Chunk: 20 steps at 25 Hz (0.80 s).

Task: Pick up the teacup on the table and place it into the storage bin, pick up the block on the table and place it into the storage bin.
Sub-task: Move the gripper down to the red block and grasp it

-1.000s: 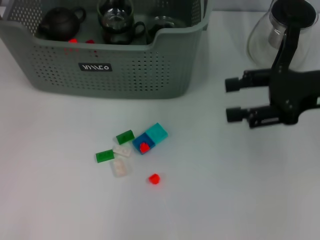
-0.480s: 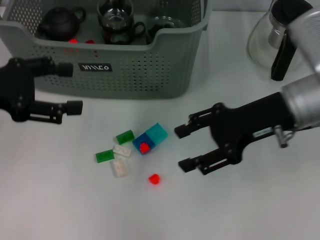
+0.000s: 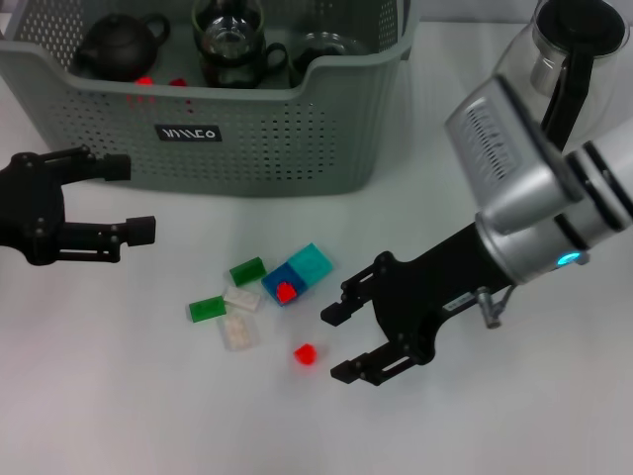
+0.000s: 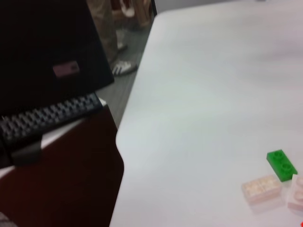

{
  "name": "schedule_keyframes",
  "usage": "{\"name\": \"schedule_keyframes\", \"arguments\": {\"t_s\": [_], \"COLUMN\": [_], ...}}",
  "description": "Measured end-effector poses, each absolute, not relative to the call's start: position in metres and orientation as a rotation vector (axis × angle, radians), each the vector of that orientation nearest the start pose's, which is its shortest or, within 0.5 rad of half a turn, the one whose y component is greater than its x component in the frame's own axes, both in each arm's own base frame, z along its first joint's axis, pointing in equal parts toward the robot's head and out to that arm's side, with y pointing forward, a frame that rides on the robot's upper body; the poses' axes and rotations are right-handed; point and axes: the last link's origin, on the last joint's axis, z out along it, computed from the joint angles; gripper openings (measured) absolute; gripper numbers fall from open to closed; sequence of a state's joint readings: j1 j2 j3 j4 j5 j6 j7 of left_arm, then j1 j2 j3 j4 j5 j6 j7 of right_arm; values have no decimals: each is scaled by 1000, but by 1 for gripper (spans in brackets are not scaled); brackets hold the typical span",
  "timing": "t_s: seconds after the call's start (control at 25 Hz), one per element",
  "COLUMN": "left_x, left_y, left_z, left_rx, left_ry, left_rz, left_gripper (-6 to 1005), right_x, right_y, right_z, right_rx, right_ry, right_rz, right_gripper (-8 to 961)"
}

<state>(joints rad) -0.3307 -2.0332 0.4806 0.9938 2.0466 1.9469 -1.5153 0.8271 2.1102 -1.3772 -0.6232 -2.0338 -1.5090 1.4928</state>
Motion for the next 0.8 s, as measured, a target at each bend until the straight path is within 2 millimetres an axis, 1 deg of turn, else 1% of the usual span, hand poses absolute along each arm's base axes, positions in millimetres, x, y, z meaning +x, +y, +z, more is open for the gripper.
{"name": "schedule_keyframes", "arguments": {"t_s": [0.04, 0.24, 0.32, 0.36, 0.4, 0.52, 0.8], "left_x": [-298, -299, -300, -300, -301, -301, -301], "left_y": [262, 262, 261, 261, 261, 261, 261], "left_z": [93, 90, 87, 86, 86, 85, 83], "left_rx": [-2683, -2674, -2671, -2670, -2669, -2669, -2666], "left_ry": [-679, -697, -709, -714, -717, -719, -721], "left_rz": [-708, -721, -733, -740, -744, -748, -750], "left_gripper": [944, 943, 943, 943, 943, 942, 941], "right_x": [161, 157, 157, 156, 156, 155, 152], "right_y": [322, 320, 319, 318, 318, 315, 315], "right_z": [-100, -116, -121, -127, -127, -136, -147], "right_rx": [-3400, -3388, -3383, -3374, -3374, -3363, -3322], "right_ry": [16, -83, -119, -149, -149, -180, -215], "right_rz": [46, -30, -61, -94, -94, -134, -150], "right_gripper": [765, 674, 674, 674, 674, 673, 673]}}
